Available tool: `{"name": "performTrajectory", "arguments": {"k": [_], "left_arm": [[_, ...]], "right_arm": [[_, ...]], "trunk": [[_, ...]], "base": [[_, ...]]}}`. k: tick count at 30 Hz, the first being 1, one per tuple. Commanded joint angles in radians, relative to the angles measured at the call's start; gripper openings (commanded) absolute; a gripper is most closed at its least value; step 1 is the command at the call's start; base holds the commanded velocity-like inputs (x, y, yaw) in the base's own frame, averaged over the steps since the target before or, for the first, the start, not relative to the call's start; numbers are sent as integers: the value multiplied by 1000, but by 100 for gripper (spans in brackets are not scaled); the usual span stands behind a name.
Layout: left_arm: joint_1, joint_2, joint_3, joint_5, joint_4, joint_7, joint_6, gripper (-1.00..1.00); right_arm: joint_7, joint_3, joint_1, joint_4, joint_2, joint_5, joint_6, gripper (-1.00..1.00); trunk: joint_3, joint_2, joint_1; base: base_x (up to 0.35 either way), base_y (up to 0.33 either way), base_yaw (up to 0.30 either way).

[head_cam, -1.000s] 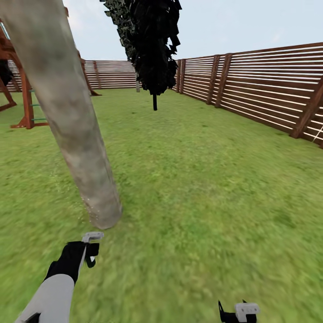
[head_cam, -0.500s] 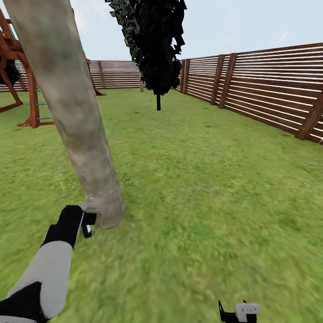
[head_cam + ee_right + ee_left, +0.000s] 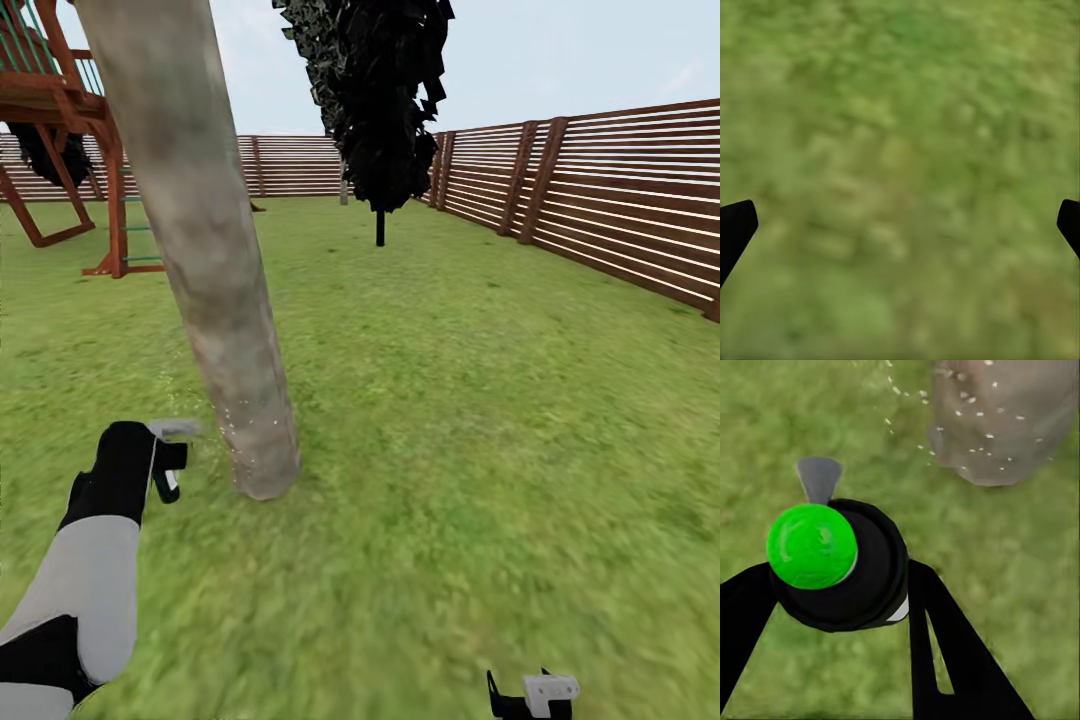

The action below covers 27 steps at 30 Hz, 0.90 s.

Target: In the garden, pick up the pesticide atomizer on the floor and spray pesticide onto both trees until each tree trunk is fully covered.

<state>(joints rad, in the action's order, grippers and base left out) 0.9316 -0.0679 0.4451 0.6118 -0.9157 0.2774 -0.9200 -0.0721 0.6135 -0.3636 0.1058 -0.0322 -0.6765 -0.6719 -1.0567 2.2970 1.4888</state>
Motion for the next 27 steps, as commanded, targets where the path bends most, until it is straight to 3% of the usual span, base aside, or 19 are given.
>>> {"name": "performTrajectory", "arguments": {"k": [1, 4, 6, 7, 8, 9, 10, 12, 17, 27], "left_arm": [[-5, -4, -4, -10, 3, 2, -4, -100], [-4, 56, -130, -15, 7, 2, -13, -100], [4, 86, -159, -17, 8, 3, -49, -100], [6, 78, -161, -19, 8, 27, -64, -100], [6, 36, -159, -19, 8, 82, -68, -100], [3, -31, -160, -19, 8, 162, -70, -100], [-4, -81, -165, -14, 6, 224, -70, -100], [-12, -113, -170, -15, 1, 272, -69, -100], [-14, -81, -170, -2, 6, 272, -65, -100], [-14, -85, -175, 2, 7, 256, -65, -100]], "right_arm": [[0, 0, 0, 0, 0, 0, 0, 100], [0, 0, 0, 0, 0, -1, 0, 100], [0, 0, 0, 0, 0, -1, 0, 100], [0, 0, 0, 0, 0, -1, 0, 100], [0, 0, 0, 0, 0, -1, 0, 100], [0, 0, 0, 0, -1, -1, 0, 100], [0, 0, 0, 0, -1, -2, 0, 100], [0, 0, 0, 0, -1, -1, 0, 100], [0, 0, 0, 0, 0, 0, 0, 100], [0, 0, 0, 0, 0, 0, 0, 100]], "trunk": [[0, 0, 0], [0, 0, 0], [0, 0, 0], [0, 0, 0], [0, 0, 0], [0, 0, 0], [0, 0, 0], [0, 0, 0], [0, 0, 0], [0, 0, 0]], "base": [[0, 0, 12], [0, 0, 2], [0, 0, 0], [0, 0, 0], [0, 0, 0], [0, 0, 0], [0, 0, 0], [0, -14, 0], [0, -235, 0], [36, -271, 224]]}}
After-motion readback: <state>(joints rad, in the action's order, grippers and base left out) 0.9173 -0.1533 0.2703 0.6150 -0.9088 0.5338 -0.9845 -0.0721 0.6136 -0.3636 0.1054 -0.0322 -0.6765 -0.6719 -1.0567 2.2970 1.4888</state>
